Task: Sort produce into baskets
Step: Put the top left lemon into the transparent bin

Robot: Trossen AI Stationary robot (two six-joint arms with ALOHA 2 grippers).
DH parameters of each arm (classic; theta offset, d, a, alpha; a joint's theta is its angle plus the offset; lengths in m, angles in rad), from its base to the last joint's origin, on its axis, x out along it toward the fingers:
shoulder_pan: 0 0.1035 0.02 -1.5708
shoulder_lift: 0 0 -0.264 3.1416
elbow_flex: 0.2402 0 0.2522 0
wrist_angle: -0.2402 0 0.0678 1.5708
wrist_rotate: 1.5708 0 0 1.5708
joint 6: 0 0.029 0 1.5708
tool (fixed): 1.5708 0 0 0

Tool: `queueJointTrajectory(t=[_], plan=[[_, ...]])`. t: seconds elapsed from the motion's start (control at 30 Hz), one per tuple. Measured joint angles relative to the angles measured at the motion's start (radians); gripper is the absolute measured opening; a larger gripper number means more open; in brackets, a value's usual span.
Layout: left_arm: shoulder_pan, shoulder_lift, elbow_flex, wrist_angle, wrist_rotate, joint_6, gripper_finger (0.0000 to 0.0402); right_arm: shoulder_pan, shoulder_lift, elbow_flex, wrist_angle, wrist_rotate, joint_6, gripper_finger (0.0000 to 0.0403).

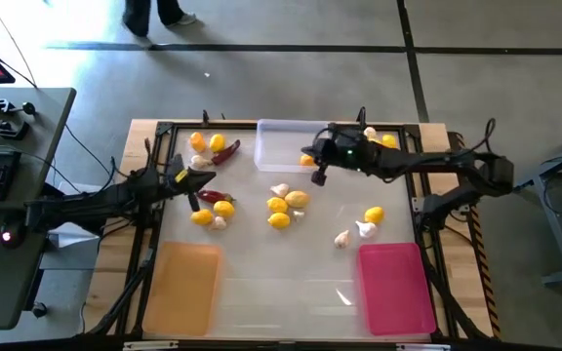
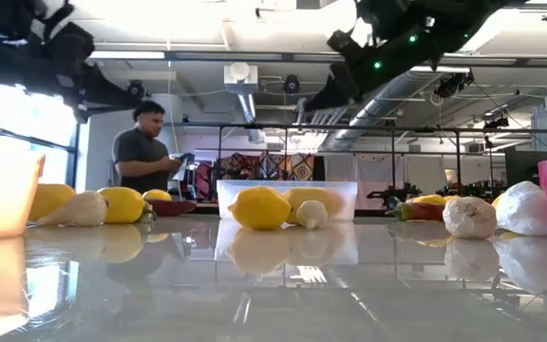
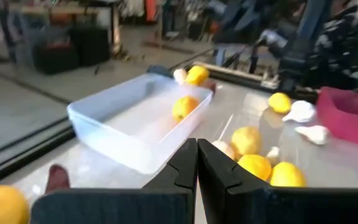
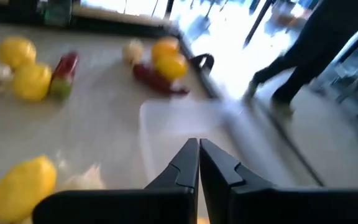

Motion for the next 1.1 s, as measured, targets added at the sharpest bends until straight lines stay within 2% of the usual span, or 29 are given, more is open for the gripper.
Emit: queueJointTrajectory(t=[0.23, 0.33, 0.47, 0.63, 0.83, 0.9, 1.1], plan=[[0.108, 0.291, 0.196, -0.132, -0.022, -0.019, 0.0000, -0.023, -0.040, -0.018, 0.018, -0.028, -0.036, 0.0001], [0.168, 0.411, 0.289, -0.201, -0.025, 0.014, 0.0000, -0.042, -0.041, -0.025, 0.010, -0.139, -0.049, 0.0001], [0.260, 0.551, 0.399, -0.290, -0.021, 0.040, 0.0004, -0.093, -0.041, -0.103, 0.149, -0.324, -0.034, 0.0000], [0.366, 0.708, 0.528, -0.421, 0.031, 0.052, 0.0021, -0.146, -0.041, -0.133, 0.223, -0.347, -0.015, 0.0000], [0.459, 0.909, 0.699, -0.557, 0.136, 0.051, 0.0063, -0.161, -0.041, -0.120, 0.212, -0.352, -0.039, 0.0000], [0.482, 0.980, 0.758, -0.585, 0.165, 0.043, 0.0082, -0.161, -0.041, -0.120, 0.189, -0.386, -0.054, 0.0000], [0.532, 1.185, 0.943, -0.777, 0.174, -0.027, 0.0154, -0.177, -0.041, -0.120, 0.119, -0.465, -0.092, 0.0000]])
